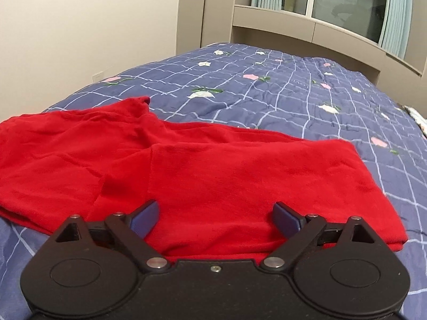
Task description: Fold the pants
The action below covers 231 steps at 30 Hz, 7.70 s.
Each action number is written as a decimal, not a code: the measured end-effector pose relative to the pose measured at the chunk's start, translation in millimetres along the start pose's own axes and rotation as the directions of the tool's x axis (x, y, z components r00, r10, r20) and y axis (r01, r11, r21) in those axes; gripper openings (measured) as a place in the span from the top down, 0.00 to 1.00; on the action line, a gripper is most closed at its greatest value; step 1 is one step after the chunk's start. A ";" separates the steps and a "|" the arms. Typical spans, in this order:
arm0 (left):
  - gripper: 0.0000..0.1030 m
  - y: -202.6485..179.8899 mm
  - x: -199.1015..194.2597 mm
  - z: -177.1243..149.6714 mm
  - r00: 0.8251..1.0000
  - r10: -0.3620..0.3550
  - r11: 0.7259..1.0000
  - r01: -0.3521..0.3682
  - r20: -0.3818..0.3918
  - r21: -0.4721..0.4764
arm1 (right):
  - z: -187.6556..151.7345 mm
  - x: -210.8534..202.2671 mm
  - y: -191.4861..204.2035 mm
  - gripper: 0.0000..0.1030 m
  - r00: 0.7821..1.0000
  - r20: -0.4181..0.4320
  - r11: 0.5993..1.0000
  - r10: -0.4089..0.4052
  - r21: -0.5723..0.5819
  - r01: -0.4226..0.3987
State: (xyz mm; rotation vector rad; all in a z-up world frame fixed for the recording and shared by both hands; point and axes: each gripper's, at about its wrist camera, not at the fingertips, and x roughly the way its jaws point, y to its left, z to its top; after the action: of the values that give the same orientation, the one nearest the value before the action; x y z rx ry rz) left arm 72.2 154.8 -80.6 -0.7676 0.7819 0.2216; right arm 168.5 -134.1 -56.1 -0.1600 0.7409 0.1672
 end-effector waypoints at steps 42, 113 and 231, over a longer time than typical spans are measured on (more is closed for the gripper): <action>0.94 -279.6 -25.6 -46.2 0.959 -0.283 0.706 0.230 -0.031 0.670 | -56.8 -117.9 -101.7 0.02 0.984 0.162 0.964 -0.075 0.263 0.030; 0.01 -232.7 127.7 2.4 0.984 -0.004 0.854 0.096 -0.178 0.511 | 31.2 -3.4 -195.6 0.19 0.999 0.048 0.968 -0.004 0.249 -0.008; 0.70 -212.9 46.1 28.8 0.970 -0.063 0.778 0.195 -0.235 0.598 | 60.0 -54.0 -109.8 0.75 0.949 0.174 0.886 0.264 0.344 -0.310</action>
State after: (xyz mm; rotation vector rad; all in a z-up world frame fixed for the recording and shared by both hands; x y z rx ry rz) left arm 216.0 18.9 15.0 -0.2100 0.9215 -0.2452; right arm 191.4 -234.0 33.7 0.3201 0.6577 0.3151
